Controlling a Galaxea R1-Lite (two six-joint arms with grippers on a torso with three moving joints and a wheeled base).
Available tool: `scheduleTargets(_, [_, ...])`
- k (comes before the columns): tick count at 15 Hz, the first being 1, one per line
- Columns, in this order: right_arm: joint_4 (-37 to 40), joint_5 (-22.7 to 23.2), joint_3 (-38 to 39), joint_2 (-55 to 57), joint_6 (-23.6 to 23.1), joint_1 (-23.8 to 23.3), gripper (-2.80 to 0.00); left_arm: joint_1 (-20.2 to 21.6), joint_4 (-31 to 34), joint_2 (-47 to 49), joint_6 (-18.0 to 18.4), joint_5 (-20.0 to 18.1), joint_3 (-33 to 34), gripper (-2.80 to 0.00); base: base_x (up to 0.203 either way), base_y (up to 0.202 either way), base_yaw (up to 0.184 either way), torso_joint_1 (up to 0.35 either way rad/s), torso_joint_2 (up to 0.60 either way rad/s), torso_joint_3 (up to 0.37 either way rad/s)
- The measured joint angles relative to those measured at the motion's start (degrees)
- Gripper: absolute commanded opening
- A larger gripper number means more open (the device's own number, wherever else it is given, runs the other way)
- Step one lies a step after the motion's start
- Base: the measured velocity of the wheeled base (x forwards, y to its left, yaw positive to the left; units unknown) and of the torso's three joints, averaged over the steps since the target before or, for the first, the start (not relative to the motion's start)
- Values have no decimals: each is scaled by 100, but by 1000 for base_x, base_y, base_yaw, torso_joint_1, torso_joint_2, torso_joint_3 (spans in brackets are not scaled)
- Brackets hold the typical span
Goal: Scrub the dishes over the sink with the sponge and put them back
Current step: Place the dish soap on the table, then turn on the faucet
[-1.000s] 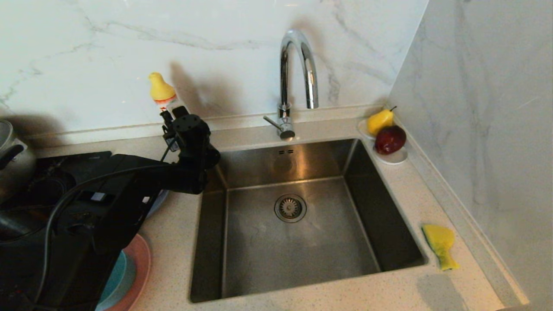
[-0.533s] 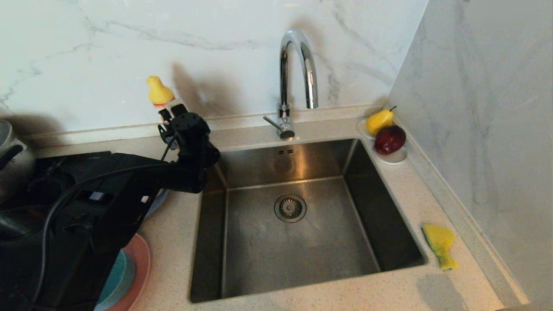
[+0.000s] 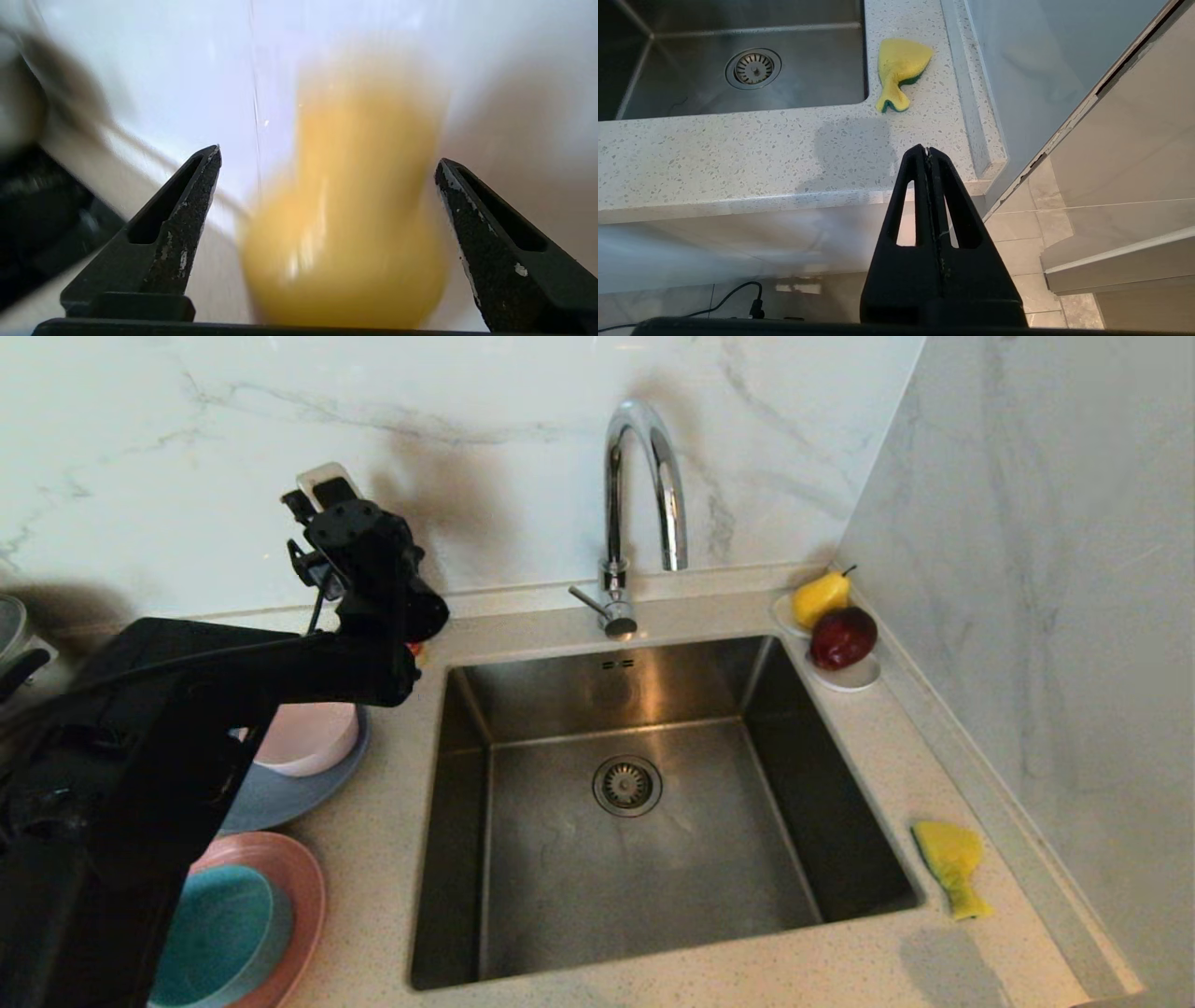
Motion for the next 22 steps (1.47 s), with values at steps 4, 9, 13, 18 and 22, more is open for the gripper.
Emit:
scheduleTargets(4, [0,2,0,0,1,0,-280,2,183,-848,11,-11,408,0,0,0,0,0,0,0])
scheduleTargets(9, [-2,0,0,0,0,0,-280,6,959,-2255,-60,-217,1288,-280,0,0,0,0,0,0])
scheduleTargets(13, [-1,0,0,0,0,0,-280,131,2110,-3524,-282,-742,1950,-280,0,0,0,0,0,0])
scheduleTargets(18, [0,2,0,0,0,0,-280,348,3438,-5087,-322,-2196,3131,-280,0,0,0,0,0,0])
scheduleTargets(22, [0,2,0,0,0,0,-280,522,4394,-6741,-481,-4298,4522,-280,0,0,0,0,0,0])
